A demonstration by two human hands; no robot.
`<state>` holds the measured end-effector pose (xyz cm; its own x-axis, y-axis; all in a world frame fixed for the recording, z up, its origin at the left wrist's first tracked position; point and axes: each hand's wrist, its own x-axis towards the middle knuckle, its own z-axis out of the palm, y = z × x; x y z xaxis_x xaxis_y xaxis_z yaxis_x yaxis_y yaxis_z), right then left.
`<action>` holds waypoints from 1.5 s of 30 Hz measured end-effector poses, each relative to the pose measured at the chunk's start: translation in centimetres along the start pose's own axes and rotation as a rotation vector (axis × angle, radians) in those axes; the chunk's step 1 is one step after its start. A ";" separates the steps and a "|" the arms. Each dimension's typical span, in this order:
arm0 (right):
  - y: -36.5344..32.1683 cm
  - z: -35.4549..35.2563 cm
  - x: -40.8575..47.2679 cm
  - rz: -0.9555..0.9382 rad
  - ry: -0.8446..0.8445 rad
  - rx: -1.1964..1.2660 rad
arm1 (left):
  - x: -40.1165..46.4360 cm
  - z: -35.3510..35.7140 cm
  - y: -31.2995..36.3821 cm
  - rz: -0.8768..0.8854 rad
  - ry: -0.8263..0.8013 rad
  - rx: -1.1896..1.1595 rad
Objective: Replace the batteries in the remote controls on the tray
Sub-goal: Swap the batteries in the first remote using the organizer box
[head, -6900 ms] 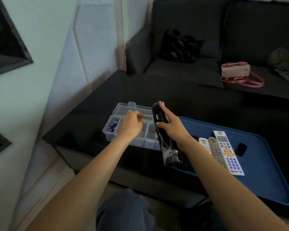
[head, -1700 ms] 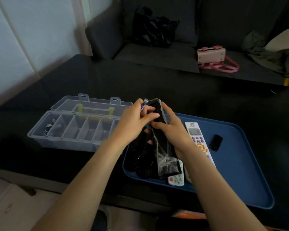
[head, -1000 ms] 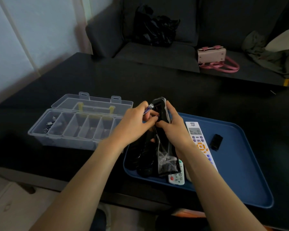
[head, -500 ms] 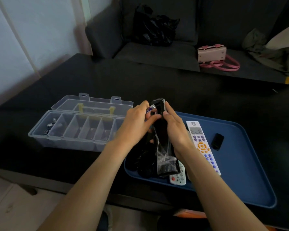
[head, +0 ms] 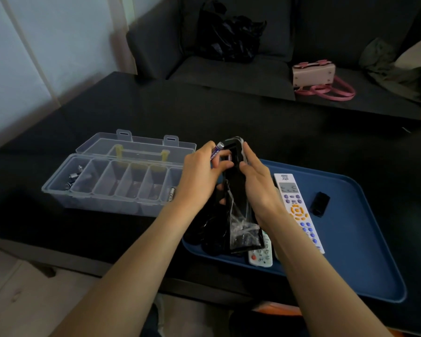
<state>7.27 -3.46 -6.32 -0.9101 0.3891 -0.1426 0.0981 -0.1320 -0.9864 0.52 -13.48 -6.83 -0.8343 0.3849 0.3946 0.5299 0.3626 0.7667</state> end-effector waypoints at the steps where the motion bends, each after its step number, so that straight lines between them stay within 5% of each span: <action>1: 0.0 0.0 0.0 -0.007 -0.007 -0.005 | 0.0 0.0 0.0 -0.017 -0.004 -0.020; 11: -0.6 -0.2 -0.8 -0.020 -0.054 0.091 | 0.8 -0.4 -0.2 -0.455 -0.096 -0.488; 25: -0.6 0.3 -1.3 -0.039 -0.052 0.009 | 0.6 -0.8 0.2 -0.696 -0.155 -0.727; 40: -1.5 -0.3 -1.3 0.085 -0.044 0.032 | 0.7 -1.0 1.5 -0.631 -0.099 -0.725; 45: -1.1 0.0 -0.8 0.092 0.005 0.039 | 0.2 -0.6 1.0 -0.368 -0.064 -0.488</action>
<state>7.88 -3.60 -5.15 -0.8958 0.3785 -0.2332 0.1657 -0.2025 -0.9652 0.78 -13.51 -5.70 -0.9306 0.3639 0.0403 0.0655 0.0570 0.9962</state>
